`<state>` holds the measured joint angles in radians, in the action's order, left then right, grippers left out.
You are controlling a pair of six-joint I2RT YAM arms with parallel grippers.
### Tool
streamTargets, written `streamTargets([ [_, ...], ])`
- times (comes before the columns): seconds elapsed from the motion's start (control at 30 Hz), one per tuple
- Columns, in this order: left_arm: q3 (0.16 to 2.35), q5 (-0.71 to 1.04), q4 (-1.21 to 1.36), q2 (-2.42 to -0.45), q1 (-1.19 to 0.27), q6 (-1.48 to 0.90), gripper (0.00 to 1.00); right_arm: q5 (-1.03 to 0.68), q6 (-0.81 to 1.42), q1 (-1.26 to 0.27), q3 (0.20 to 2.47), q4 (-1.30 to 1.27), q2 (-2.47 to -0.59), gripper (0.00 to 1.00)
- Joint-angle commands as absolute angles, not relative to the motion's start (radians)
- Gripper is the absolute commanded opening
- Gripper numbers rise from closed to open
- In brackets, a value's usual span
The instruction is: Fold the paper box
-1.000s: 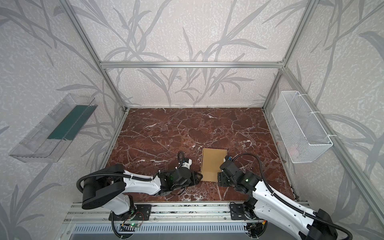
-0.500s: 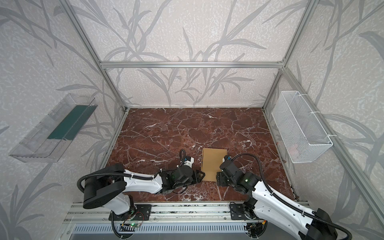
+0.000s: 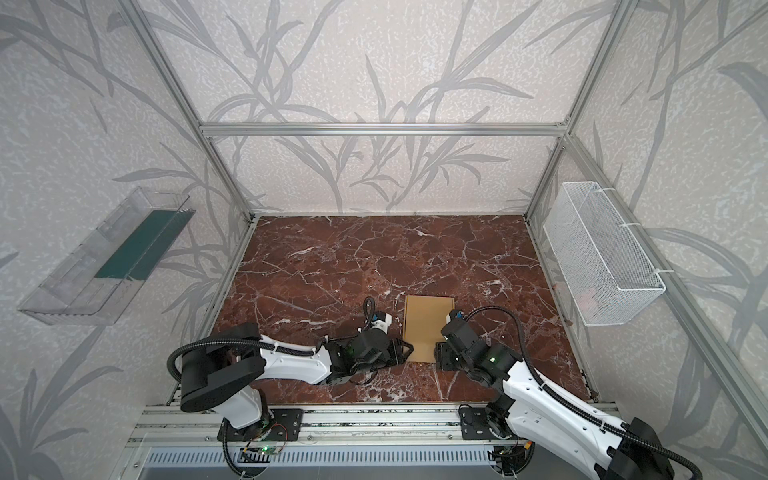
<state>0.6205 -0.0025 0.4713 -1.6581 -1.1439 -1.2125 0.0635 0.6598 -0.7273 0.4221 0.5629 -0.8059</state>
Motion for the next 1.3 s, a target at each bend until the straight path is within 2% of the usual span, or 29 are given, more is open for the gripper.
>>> streamTargets([
  [0.0,0.652,0.006,0.503,-1.675,-1.142,-1.218,0.43,0.023,0.648,-0.724,0.41,0.519,-0.807,0.64],
  [0.53,0.649,0.04,0.577,-1.689,-1.142,-1.24,0.41,-0.003,0.645,-0.713,0.414,0.519,-0.791,0.57],
  [1.27,0.589,0.027,0.494,-1.659,-1.145,-1.221,0.42,0.043,0.606,-0.701,0.425,0.567,-0.773,0.57],
])
